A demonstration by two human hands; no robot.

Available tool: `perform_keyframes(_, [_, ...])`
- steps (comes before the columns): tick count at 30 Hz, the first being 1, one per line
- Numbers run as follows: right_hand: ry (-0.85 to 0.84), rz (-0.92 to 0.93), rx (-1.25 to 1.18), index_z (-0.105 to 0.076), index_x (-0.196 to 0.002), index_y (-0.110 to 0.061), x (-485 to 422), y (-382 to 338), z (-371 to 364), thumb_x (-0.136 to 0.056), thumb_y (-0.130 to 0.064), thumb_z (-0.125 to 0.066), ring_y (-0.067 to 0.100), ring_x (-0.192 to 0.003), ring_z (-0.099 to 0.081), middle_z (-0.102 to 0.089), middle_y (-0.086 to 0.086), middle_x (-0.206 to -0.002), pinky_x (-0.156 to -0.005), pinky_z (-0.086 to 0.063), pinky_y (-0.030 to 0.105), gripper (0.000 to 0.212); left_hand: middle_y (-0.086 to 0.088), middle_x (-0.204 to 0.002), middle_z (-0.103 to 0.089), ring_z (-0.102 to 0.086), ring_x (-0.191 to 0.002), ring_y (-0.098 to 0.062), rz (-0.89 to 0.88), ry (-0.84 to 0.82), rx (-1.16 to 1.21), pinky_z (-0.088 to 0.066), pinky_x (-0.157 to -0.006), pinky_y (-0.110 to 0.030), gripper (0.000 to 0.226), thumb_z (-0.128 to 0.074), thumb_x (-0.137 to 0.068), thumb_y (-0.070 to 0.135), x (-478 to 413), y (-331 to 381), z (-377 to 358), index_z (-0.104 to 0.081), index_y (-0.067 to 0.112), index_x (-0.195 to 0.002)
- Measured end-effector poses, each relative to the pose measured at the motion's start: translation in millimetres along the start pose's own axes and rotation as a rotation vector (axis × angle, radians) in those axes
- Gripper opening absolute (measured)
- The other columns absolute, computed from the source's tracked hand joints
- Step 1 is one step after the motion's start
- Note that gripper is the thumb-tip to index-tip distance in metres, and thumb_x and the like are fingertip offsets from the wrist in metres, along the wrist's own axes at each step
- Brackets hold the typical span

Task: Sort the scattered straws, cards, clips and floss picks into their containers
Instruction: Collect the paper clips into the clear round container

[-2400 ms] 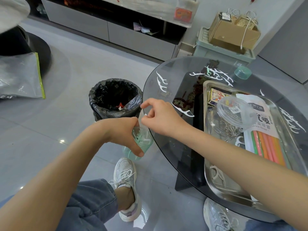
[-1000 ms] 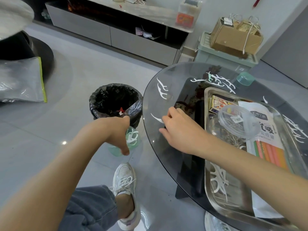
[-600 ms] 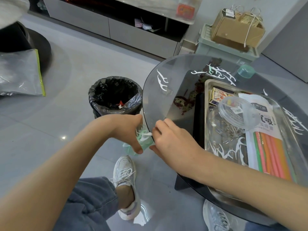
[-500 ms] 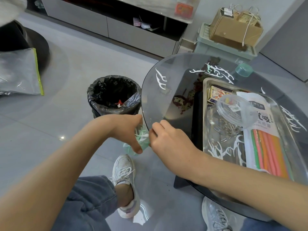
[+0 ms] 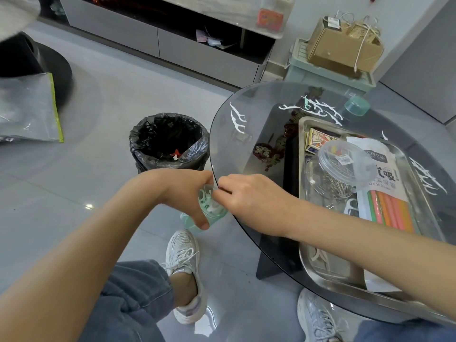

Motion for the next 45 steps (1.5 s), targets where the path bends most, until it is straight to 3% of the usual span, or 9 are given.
perform_keyframes(4, [0.064,-0.32,-0.659,-0.072,-0.093,-0.004,-20,19,1,-0.087,-0.002,-0.059,0.012,-0.072,-0.064,-0.071,0.006,-0.079,-0.072,-0.049,0.021,0.014,0.004,-0.112,-0.06,-0.058,-0.103,-0.02,-0.04,0.025,0.076,-0.047,-0.093,-0.038,0.066,-0.085,-0.063,0.035,3,-3,7,-0.049,0.022,-0.117])
perform_keyframes(9, [0.064,-0.496,-0.953,-0.061,-0.081,-0.001,-38,26,-10,-0.082,0.0,-0.065,0.012,-0.053,-0.067,-0.07,0.011,-0.065,-0.059,-0.055,0.019,0.004,0.006,-0.106,-0.062,-0.059,-0.101,-0.017,-0.036,0.052,0.162,-0.047,-0.093,-0.035,0.056,-0.085,-0.064,0.03,3,-15,13,-0.055,0.021,-0.111])
perform_keyframes(13, [0.173,-0.532,-0.869,-0.073,-0.075,-0.007,-48,47,-5,-0.085,-0.023,-0.068,0.002,-0.049,-0.062,-0.068,-0.001,-0.058,-0.059,-0.05,0.011,0.019,0.006,-0.108,-0.059,-0.058,-0.101,-0.017,0.043,0.129,0.184,-0.048,-0.091,-0.038,0.068,-0.086,-0.061,0.038,-3,-34,22,-0.047,0.02,-0.114])
perform_keyframes(17, [0.324,-0.623,-0.692,-0.076,-0.082,-0.011,-54,96,2,-0.088,-0.022,-0.064,-0.004,-0.051,-0.056,-0.061,-0.021,-0.054,-0.065,-0.044,0.009,0.018,0.013,-0.09,-0.048,-0.05,-0.085,-0.013,0.151,0.269,0.163,-0.039,-0.067,-0.029,0.065,-0.085,-0.061,0.042,-7,-54,39,-0.04,0.025,-0.105])
perform_keyframes(20, [0.224,-0.663,-0.385,-0.069,-0.105,-0.005,-60,134,-11,-0.094,-0.02,-0.053,0.019,-0.09,-0.059,-0.068,0.004,-0.102,-0.087,-0.039,0.023,0.024,0.012,-0.09,-0.048,-0.05,-0.085,-0.014,0.163,0.308,0.282,-0.039,-0.063,-0.028,0.066,-0.085,-0.064,0.039,-18,-64,46,-0.041,0.024,-0.111])
perform_keyframes(23, [-0.094,-0.661,-0.375,-0.049,-0.117,0.001,-67,149,-43,-0.1,-0.035,-0.039,0.029,-0.116,-0.044,-0.049,0.011,-0.123,-0.102,-0.033,0.035,0.041,0.007,-0.097,-0.052,-0.052,-0.09,-0.018,0.188,0.314,0.346,-0.039,-0.068,-0.029,0.07,-0.084,-0.066,0.037,-34,-69,50,-0.041,0.021,-0.119])
perform_keyframes(26, [-0.208,-0.617,-0.411,-0.019,-0.148,-0.001,-69,133,-65,-0.101,-0.045,-0.029,0.024,-0.146,-0.009,-0.013,0.011,-0.158,-0.119,-0.004,0.034,0.065,0.002,-0.107,-0.052,-0.052,-0.096,-0.021,0.201,0.315,0.316,-0.041,-0.076,-0.03,0.073,-0.084,-0.067,0.035,-51,-69,50,-0.041,0.017,-0.123])
perform_keyframes(39, [-0.197,-0.356,-0.112,-0.008,-0.151,-0.003,-10,55,-39,-0.101,-0.047,-0.022,0.017,-0.147,0.004,-0.003,0.011,-0.16,-0.108,0.017,0.02,0.068,0.01,-0.103,-0.048,-0.051,-0.1,-0.018,0.087,0.049,0.086,-0.045,-0.085,-0.032,0.072,-0.084,-0.064,0.04,-50,-55,21,-0.04,0.026,-0.12])
perform_keyframes(45, [-0.087,-0.366,-0.268,-0.054,-0.13,-0.013,14,53,-12,-0.093,-0.036,-0.054,0.016,-0.126,-0.04,-0.049,0.0,-0.133,-0.107,-0.029,0.024,0.044,0.009,-0.106,-0.049,-0.051,-0.101,-0.018,0.048,-0.031,-0.03,-0.044,-0.086,-0.032,0.064,-0.082,-0.067,0.044,-29,-36,9,-0.033,0.034,-0.106])
Point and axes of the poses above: each hand's wrist, its own x-axis away from the middle knuckle, its own z-axis out of the back of the hand, y = z × x, the point moved 6 cm from there along -x, towards the middle knuckle
